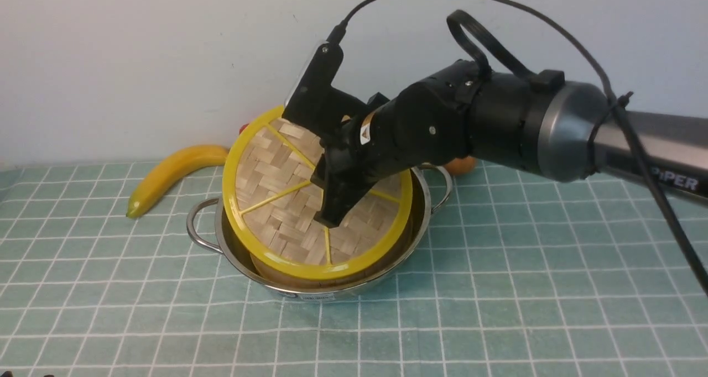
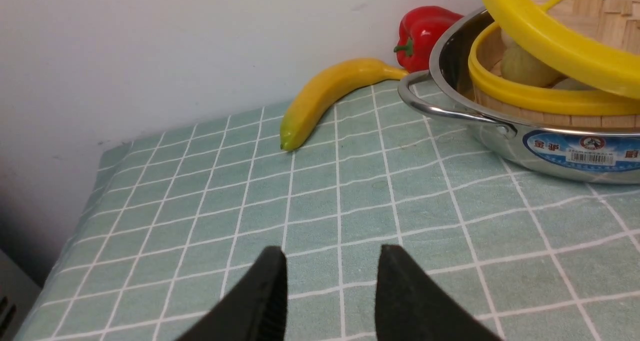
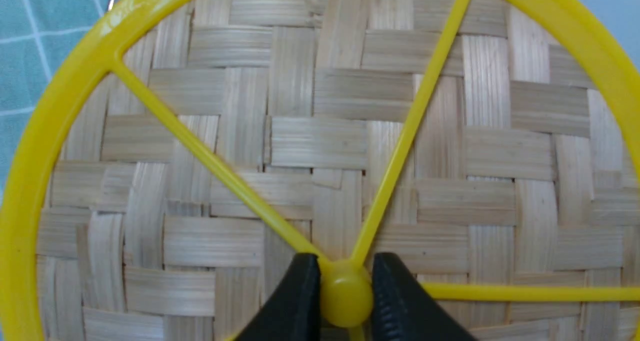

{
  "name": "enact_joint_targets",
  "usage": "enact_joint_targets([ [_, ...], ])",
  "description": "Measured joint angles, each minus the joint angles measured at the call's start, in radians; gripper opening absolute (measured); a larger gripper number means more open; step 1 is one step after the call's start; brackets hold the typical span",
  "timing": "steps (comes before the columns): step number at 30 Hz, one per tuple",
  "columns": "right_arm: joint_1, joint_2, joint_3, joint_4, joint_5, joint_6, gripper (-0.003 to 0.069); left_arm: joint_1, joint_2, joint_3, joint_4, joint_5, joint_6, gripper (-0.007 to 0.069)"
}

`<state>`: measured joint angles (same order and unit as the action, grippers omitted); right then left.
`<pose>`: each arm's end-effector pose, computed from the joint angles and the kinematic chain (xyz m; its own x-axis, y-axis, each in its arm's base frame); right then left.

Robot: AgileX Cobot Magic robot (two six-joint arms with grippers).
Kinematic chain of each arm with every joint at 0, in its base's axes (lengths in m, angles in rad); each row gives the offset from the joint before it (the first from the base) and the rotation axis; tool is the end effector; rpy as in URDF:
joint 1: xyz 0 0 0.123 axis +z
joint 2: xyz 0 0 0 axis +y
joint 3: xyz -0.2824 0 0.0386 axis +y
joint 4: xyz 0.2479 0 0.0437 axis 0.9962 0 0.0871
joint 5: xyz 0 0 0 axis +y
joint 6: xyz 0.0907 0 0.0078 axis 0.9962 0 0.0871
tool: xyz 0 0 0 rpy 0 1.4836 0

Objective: Place the steamer in the pot on the blue tablecloth, and put the lid on the steamer.
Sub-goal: 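Place the bamboo steamer lid onto the steamer basket in the pot with the right gripper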

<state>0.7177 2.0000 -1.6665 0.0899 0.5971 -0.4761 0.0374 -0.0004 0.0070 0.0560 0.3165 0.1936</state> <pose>0.3447 0.3071 0.2560 -0.2503 -0.7369 -0.6280 -0.8475 0.4804 -0.2259 0.0541 0.0036 0.1822 -0.2393 0.2355 -0.9419 0.0043 0.9704 0.2415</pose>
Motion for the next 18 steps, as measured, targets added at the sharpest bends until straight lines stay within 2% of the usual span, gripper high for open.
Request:
enact_joint_targets([
  [18,0.000,-0.010,0.000,-0.041,-0.030,0.010,0.0146,0.000,0.000,0.000,0.000,0.000,0.000,0.0243],
])
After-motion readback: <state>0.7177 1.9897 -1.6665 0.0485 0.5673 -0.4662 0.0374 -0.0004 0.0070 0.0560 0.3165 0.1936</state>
